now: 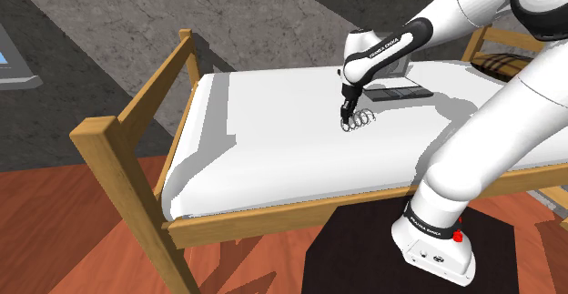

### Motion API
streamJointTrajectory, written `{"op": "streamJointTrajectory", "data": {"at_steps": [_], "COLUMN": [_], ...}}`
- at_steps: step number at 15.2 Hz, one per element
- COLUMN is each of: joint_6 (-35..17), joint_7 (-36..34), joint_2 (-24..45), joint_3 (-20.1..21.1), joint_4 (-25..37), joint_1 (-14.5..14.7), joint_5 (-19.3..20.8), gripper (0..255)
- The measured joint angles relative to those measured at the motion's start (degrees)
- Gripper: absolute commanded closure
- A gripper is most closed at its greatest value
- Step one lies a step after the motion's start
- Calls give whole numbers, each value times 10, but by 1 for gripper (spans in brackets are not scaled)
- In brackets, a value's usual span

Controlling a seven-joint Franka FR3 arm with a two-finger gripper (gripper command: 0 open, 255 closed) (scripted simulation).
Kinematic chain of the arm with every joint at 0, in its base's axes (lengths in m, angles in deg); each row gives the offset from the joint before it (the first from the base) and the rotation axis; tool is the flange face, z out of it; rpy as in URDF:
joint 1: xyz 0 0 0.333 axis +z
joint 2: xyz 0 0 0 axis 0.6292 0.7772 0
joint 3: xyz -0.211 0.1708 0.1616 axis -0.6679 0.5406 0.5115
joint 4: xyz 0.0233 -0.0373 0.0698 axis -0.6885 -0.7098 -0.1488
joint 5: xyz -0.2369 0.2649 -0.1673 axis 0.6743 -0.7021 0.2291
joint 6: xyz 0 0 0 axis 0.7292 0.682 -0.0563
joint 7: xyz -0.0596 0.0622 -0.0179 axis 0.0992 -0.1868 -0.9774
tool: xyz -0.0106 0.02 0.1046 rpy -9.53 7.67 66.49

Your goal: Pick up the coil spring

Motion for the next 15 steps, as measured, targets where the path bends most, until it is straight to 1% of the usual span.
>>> {"op": "streamJointTrajectory", "data": {"at_steps": [2,4,15], "joint_6": [0,12,107], "joint_7": [0,-1,5], "joint_2": [0,-8,-56], "joint_3": [0,2,16], "joint_4": [0,4,51], "joint_1": [0,0,0], "joint_5": [0,0,-4], "gripper": [255,255,255]}}
